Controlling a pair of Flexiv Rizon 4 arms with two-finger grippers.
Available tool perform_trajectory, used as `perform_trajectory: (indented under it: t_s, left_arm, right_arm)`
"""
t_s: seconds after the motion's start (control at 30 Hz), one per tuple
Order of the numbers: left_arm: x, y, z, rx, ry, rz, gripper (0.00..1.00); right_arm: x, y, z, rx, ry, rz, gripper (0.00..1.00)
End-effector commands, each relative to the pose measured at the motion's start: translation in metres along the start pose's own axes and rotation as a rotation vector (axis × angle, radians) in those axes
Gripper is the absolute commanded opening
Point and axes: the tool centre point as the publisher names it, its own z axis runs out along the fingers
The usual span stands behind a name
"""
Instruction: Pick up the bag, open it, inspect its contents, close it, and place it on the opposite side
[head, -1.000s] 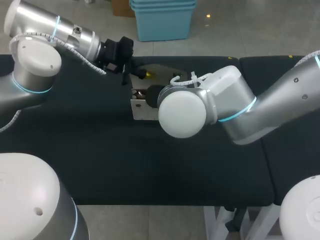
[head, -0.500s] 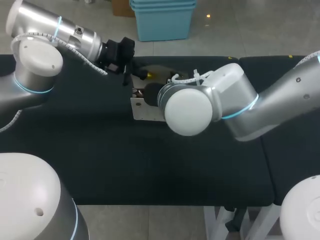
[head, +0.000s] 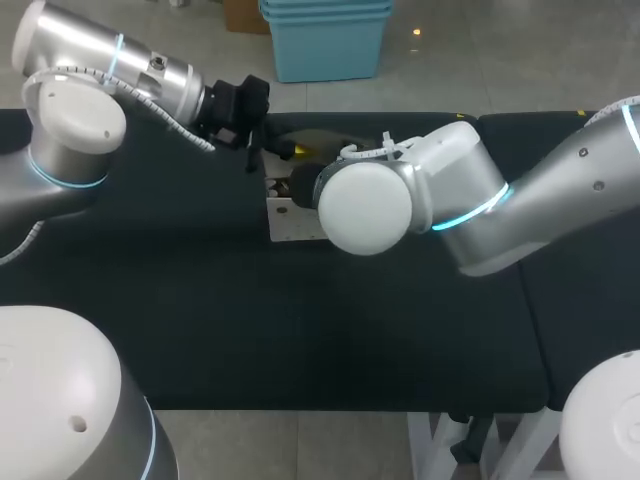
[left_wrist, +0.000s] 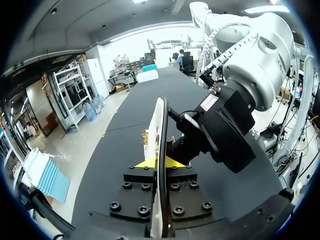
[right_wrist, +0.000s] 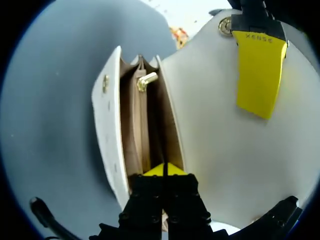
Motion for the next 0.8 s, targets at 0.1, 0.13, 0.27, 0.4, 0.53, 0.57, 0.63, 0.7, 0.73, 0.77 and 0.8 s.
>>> perform_trajectory:
  t_s: [0.1,0.13,0.27,0.4,0.53,0.57,0.63,0.7,0.73,0.77,0.8]
  left_arm:
    - [0.004,-0.001,-0.004,0.018,-0.002,0.012,0.00]
    - [0.004,-0.001,-0.005,0.020,-0.003,0.014,0.00]
    - [0.004,-0.001,-0.005,0.020,-0.006,0.026,0.00]
    - [0.003,0.000,-0.006,0.019,-0.012,0.029,0.00]
    - [0.003,0.000,-0.007,0.020,-0.022,0.030,0.00]
    - [0.003,0.000,-0.007,0.020,-0.023,0.031,0.00]
    - [0.002,0.000,-0.007,0.020,-0.025,0.033,0.00]
    - [0.002,0.000,-0.006,0.019,-0.027,0.036,0.00]
    - [0.002,0.001,-0.006,0.017,-0.029,0.039,0.00]
    - [0.001,0.001,-0.006,0.017,-0.030,0.039,0.00]
    - [0.001,0.001,-0.006,0.018,-0.031,0.040,0.00]
  right_arm:
    - [0.000,-0.012,0.009,0.048,0.017,-0.002,0.00]
    - [0.000,-0.014,0.009,0.052,0.018,-0.001,0.00]
    - [-0.001,-0.025,0.007,0.077,0.014,0.008,0.00]
    - [-0.003,-0.036,0.007,0.104,0.021,0.024,0.00]
    - [0.001,-0.039,0.008,0.110,0.046,0.013,0.00]
    - [0.002,-0.039,0.008,0.111,0.048,0.010,0.00]
    - [0.004,-0.038,0.007,0.108,0.061,0.006,0.00]
    - [0.006,-0.038,0.006,0.101,0.074,0.008,0.00]
    - [0.007,-0.037,0.005,0.095,0.081,0.002,0.00]
    - [0.007,-0.036,0.004,0.094,0.084,-0.003,0.00]
    - [0.009,-0.035,0.003,0.093,0.085,-0.008,0.00]
